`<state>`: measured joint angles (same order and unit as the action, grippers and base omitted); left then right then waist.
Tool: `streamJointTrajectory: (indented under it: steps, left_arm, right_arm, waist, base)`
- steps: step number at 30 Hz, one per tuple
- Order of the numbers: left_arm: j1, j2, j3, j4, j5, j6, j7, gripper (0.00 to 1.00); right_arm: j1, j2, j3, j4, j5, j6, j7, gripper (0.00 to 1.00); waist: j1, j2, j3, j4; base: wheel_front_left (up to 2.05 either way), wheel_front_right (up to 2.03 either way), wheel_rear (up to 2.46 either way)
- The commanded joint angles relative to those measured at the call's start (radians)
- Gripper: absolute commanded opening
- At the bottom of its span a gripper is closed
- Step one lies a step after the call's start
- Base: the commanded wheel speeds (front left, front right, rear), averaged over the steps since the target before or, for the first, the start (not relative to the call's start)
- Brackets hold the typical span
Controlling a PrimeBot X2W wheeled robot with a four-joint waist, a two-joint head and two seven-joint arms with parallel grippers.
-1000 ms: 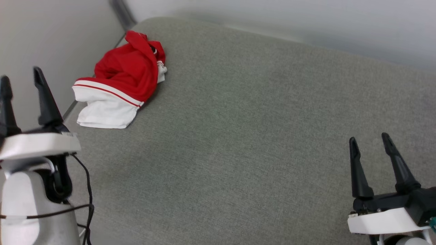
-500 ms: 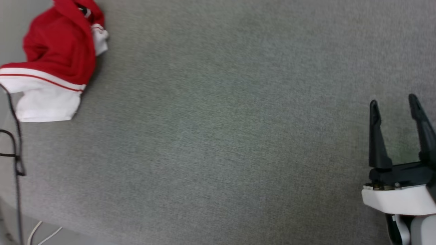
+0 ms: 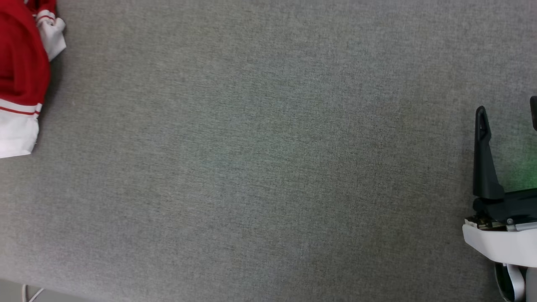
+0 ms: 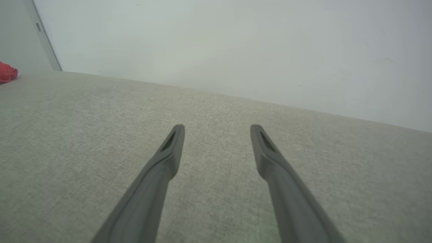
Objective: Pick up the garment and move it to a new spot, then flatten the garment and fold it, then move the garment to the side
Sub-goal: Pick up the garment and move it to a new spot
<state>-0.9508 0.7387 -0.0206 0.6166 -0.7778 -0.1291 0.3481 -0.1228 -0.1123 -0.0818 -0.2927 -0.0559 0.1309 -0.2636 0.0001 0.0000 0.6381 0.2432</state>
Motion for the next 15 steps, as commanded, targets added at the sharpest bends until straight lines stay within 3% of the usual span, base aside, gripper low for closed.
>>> streamJointTrajectory:
  steps: [1, 5, 15]
  left_arm:
    - [-0.009, 0.007, -0.022, 0.003, -0.03, 0.0, 0.049, 1.0]
    - [0.009, 0.051, -0.073, 0.001, -0.143, 0.0, 0.213, 1.0]
    - [0.017, 0.026, -0.162, 0.103, -0.244, 0.0, 0.415, 1.0]
  right_arm:
    - [-0.016, -0.009, -0.002, -0.009, -0.009, 0.0, -0.002, 1.0]
    - [-0.021, -0.014, -0.002, -0.021, -0.011, 0.0, -0.002, 1.0]
    - [-0.025, -0.03, -0.014, -0.022, -0.015, 0.0, -0.001, 1.0]
  waist:
    - [-0.0001, 0.0, 0.02, -0.008]
    - [-0.0001, 0.0, 0.052, -0.018]
    - [-0.0001, 0.0, 0.111, -0.034]
  base:
    - [0.0, 0.0, 0.0]
    - [0.0, 0.0, 0.0]
    - [0.0, 0.0, 0.0]
